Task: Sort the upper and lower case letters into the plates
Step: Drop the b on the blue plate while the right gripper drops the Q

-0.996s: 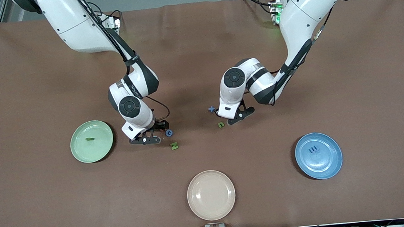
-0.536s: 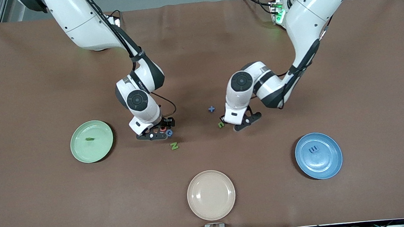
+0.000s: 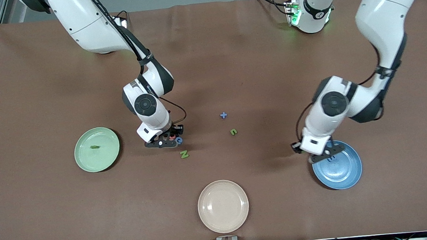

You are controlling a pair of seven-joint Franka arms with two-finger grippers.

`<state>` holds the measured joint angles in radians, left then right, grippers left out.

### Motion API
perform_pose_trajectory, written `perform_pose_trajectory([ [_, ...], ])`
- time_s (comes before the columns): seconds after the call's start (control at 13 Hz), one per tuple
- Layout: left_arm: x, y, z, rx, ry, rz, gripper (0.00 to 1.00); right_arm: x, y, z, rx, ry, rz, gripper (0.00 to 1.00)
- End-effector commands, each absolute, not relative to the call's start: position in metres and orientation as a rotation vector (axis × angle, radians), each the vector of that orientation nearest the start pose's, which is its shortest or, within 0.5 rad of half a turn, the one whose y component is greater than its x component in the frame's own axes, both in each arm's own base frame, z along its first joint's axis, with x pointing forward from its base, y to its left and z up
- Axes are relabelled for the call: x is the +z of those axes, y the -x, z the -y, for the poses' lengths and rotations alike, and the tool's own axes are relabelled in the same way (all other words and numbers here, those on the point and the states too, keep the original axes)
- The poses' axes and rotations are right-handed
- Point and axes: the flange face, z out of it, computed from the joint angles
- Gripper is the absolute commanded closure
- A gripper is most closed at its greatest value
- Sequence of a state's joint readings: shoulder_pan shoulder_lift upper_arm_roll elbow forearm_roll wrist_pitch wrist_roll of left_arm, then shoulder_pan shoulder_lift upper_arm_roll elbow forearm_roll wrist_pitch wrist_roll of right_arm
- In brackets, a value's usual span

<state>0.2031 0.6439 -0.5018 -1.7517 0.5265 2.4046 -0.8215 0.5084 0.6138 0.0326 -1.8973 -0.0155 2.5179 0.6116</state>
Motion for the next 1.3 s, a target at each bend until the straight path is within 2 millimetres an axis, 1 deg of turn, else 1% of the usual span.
perform_pose_trajectory([
  [0.0,0.246,-0.675,0.112,-0.233,3.101,0.267,0.86,0.167,-0.543,-0.321,-0.047,3.124,-0.092,0.43],
  [0.08,0.244,-0.681,0.096,-0.233,3.104,0.251,0.64,0.167,-0.543,-0.321,-0.048,3.124,-0.088,0.51],
  [0.15,0.240,-0.683,0.086,-0.232,3.093,0.240,0.44,0.167,-0.543,-0.321,-0.045,3.124,-0.088,0.75],
  [0.23,0.238,-0.683,0.080,-0.235,3.074,0.235,0.20,0.166,-0.543,-0.319,-0.035,3.128,-0.106,1.00],
  [0.31,0.238,-0.683,0.079,-0.236,3.072,0.247,0.00,0.166,-0.546,-0.313,-0.027,3.132,-0.111,1.00],
  [0.38,0.239,-0.682,0.081,-0.237,3.072,0.248,0.00,0.169,-0.552,-0.301,-0.016,3.138,-0.122,1.00],
  [0.46,0.241,-0.681,0.086,-0.239,3.075,0.256,0.00,0.176,-0.558,-0.289,0.011,3.149,-0.074,1.00],
  [0.54,0.246,-0.680,0.098,-0.243,3.088,0.281,0.00,0.195,-0.572,-0.257,0.044,3.160,-0.033,1.00],
  [0.69,0.254,-0.671,0.143,-0.230,3.114,0.372,0.00,0.224,-0.593,-0.196,0.094,3.163,0.076,1.00],
  [0.77,0.256,-0.665,0.171,-0.220,3.120,0.432,0.00,0.234,-0.601,-0.167,0.115,3.161,0.120,1.00],
  [0.84,0.257,-0.658,0.199,-0.219,3.123,0.499,0.00,0.240,-0.607,-0.136,0.127,3.155,0.173,1.00],
  [0.92,0.256,-0.646,0.239,-0.214,3.129,0.541,0.00,0.241,-0.611,-0.111,0.143,3.147,0.219,1.00],
  [1.0,0.256,-0.635,0.270,-0.208,3.133,0.577,0.00,0.238,-0.615,-0.087,0.144,3.143,0.243,1.00],
  [1.07,0.253,-0.622,0.298,-0.197,3.134,0.609,0.00,0.237,-0.617,-0.071,0.134,3.139,0.251,1.00],
  [1.15,0.249,-0.612,0.321,-0.182,3.134,0.660,0.00,0.234,-0.619,-0.061,0.113,3.139,0.237,0.99],
  [1.23,0.247,-0.604,0.345,-0.170,3.137,0.715,0.01,0.230,-0.619,-0.059,0.115,3.139,0.232,0.84],
])
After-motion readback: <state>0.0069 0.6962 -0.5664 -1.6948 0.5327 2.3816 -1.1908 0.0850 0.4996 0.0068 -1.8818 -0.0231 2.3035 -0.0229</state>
